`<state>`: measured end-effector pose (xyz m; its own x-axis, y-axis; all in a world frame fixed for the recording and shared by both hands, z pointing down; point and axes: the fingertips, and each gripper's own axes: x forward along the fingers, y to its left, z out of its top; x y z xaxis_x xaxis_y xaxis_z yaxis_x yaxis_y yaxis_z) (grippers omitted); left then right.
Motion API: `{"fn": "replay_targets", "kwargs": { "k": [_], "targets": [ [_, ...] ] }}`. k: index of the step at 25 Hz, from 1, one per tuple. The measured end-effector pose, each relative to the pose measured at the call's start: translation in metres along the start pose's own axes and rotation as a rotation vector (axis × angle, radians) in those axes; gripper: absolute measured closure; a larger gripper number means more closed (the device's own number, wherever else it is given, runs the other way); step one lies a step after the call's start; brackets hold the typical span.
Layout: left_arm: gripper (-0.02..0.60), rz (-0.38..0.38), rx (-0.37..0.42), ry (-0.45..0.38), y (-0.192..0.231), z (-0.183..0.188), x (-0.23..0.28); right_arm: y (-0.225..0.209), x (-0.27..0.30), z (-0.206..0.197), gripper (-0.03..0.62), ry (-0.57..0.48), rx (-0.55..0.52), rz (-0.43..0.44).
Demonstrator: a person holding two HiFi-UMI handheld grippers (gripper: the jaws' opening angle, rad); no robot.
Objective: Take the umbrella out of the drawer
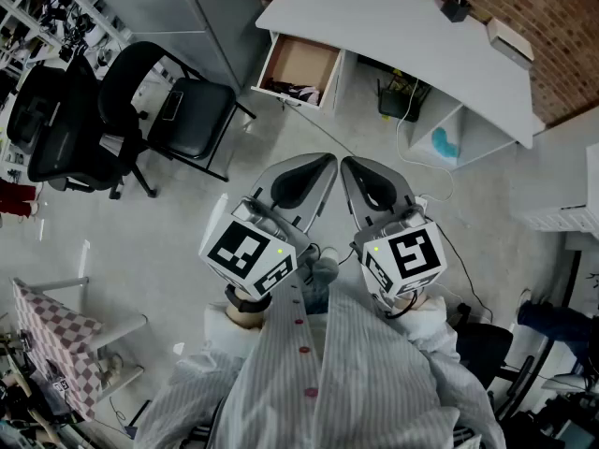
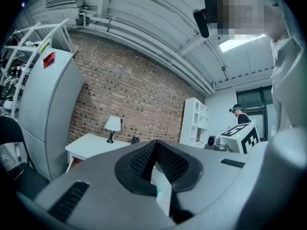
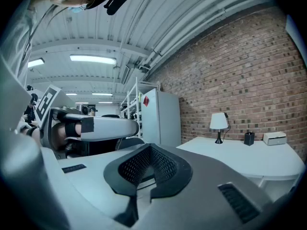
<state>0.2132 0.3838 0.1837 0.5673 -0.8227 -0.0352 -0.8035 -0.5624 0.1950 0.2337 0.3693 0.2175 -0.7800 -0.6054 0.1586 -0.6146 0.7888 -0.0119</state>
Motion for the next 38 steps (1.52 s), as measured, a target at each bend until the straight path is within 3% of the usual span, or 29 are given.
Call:
{"fn": "replay_targets", "kwargs": {
  "k": [15, 21, 28, 38],
  "targets": [
    [0.581, 0.065, -0.005, -0.012, -0.008, -0.008, 0.005, -0.016, -0.009, -0.010, 0.562, -0.002, 0.016, 0.031],
    [0.581, 0.096, 0.001, -0.013, 0.008, -0.009, 0.005, -0.020, 0.004, -0.012, 0.562, 0.000, 0.019, 0.042],
    [0.581, 0.100, -0.015, -0.007, 0.067, -0.012, 0.012, -0.030, 0.061, -0.018, 0.562, 0.021, 0.033, 0.029],
    [0.581, 0.048, -0.020, 0.026, 0.201, 0.016, 0.045, -0.057, 0.185, -0.009, 0.562, 0.065, 0.056, -0.040]
  ]
}}
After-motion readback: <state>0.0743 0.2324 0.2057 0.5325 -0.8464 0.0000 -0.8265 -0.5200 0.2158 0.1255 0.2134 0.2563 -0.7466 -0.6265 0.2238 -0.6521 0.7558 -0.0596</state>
